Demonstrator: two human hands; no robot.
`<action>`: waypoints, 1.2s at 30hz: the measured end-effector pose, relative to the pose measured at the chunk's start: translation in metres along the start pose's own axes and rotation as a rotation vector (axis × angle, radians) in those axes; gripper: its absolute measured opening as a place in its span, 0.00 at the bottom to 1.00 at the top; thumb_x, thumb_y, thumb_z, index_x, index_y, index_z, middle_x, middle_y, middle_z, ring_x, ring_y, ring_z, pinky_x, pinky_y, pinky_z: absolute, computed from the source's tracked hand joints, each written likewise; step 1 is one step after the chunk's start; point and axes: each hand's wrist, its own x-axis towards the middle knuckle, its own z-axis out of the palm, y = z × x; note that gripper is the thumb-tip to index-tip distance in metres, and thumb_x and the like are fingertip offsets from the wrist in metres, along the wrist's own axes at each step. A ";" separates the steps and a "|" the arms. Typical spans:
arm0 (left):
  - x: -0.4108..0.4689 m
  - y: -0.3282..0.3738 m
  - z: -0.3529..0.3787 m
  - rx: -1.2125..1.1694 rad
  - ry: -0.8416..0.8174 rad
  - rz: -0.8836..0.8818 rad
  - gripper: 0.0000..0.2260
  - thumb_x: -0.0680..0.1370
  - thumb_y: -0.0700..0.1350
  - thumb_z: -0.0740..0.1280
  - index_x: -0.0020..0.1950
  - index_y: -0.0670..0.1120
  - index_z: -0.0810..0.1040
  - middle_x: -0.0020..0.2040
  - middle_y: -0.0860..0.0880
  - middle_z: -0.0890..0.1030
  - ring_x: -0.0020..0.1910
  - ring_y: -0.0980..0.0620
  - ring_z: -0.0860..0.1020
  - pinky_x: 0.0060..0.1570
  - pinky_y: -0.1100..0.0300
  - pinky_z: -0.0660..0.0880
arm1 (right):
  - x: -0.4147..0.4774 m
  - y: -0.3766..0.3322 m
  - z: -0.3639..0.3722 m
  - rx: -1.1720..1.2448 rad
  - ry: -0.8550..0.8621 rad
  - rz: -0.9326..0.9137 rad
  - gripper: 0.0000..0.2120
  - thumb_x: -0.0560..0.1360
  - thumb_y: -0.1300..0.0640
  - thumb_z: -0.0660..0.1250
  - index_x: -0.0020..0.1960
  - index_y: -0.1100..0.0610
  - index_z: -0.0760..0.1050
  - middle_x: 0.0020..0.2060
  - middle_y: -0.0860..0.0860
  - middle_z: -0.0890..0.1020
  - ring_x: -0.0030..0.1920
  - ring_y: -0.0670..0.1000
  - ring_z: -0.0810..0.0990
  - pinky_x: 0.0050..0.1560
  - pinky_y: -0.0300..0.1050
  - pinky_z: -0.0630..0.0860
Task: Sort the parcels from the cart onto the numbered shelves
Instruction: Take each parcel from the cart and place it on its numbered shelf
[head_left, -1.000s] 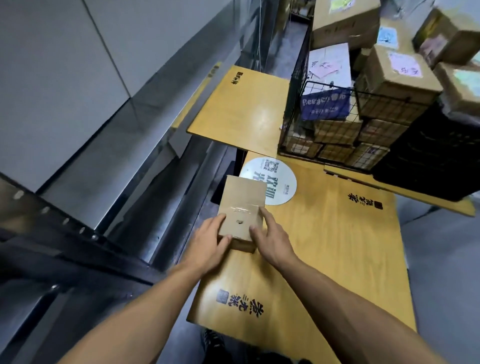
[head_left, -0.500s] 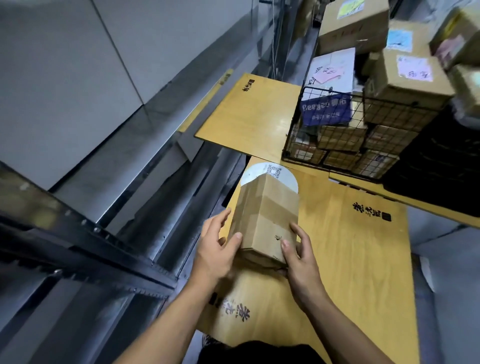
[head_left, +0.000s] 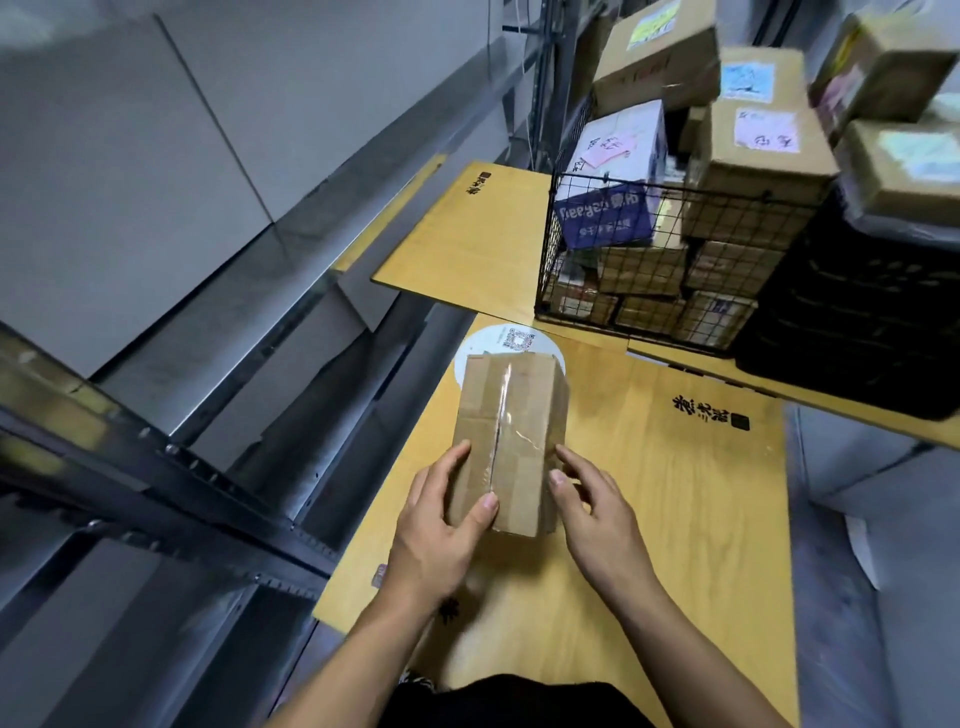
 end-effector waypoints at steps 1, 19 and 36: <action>-0.003 0.004 0.003 0.035 -0.005 0.026 0.25 0.75 0.59 0.67 0.70 0.68 0.64 0.64 0.65 0.69 0.63 0.71 0.68 0.56 0.78 0.64 | -0.004 -0.003 0.001 0.080 -0.020 0.008 0.23 0.77 0.43 0.65 0.71 0.45 0.71 0.64 0.46 0.77 0.61 0.42 0.78 0.63 0.44 0.75; -0.010 -0.012 -0.008 -0.243 -0.048 -0.167 0.28 0.69 0.69 0.68 0.67 0.70 0.68 0.63 0.66 0.74 0.61 0.60 0.76 0.54 0.63 0.76 | -0.014 0.020 -0.005 0.493 -0.147 0.037 0.24 0.75 0.51 0.68 0.69 0.42 0.68 0.63 0.51 0.81 0.63 0.53 0.80 0.63 0.63 0.77; -0.063 -0.013 -0.041 0.149 0.195 -0.032 0.25 0.71 0.55 0.70 0.68 0.59 0.72 0.59 0.64 0.66 0.60 0.70 0.67 0.54 0.75 0.67 | -0.033 0.006 0.036 0.212 -0.212 -0.034 0.24 0.73 0.44 0.70 0.64 0.26 0.67 0.59 0.42 0.81 0.59 0.46 0.81 0.59 0.52 0.79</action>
